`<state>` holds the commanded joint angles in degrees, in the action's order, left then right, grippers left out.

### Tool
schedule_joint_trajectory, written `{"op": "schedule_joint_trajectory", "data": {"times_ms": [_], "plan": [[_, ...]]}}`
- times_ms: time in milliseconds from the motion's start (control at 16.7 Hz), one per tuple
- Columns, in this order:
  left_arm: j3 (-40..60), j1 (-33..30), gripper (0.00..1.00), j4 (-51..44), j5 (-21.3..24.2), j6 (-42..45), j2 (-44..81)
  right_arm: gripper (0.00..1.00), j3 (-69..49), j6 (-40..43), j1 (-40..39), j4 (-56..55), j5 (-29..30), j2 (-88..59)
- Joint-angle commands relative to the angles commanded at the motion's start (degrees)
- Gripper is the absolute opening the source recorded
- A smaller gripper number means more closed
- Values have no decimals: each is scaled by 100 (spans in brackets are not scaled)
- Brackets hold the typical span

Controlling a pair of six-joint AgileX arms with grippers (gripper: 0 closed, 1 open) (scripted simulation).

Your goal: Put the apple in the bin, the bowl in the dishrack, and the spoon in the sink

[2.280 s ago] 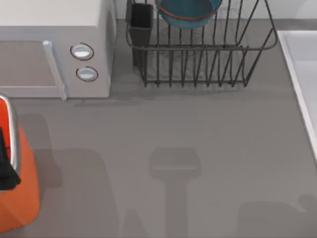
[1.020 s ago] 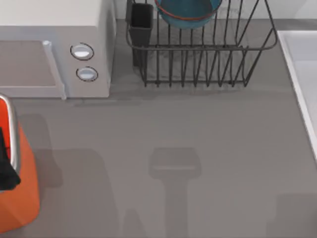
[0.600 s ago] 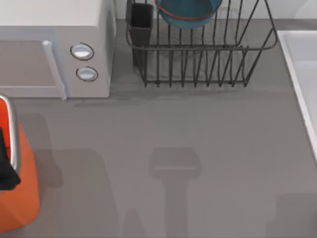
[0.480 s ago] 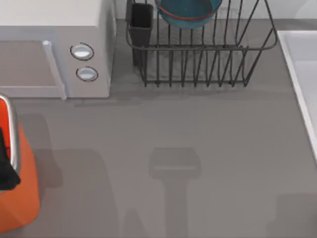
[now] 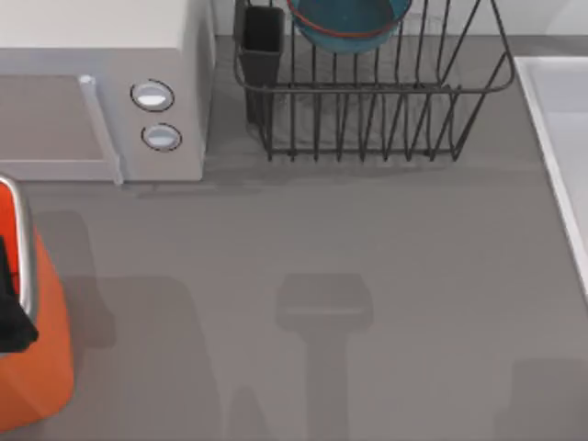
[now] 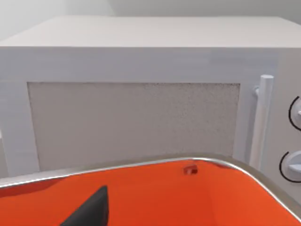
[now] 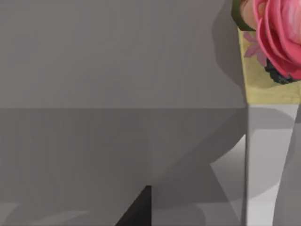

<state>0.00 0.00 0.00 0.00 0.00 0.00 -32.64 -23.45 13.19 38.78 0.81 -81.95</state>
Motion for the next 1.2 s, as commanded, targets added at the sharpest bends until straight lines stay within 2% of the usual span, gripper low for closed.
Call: {"op": "schedule_joint_trajectory", "data": {"times_ms": [180, 600, 1200], "plan": [[0, 0, 100, 0, 0, 0, 0, 0, -327, -3, 9, 413, 0, 132], [0, 0, 100, 0, 0, 0, 0, 0, -1523, 34, 28, 2489, 2, 845], [0, 0, 100, 0, 0, 0, 0, 0, -2044, -12, 29, 2832, -2, 663]]}}
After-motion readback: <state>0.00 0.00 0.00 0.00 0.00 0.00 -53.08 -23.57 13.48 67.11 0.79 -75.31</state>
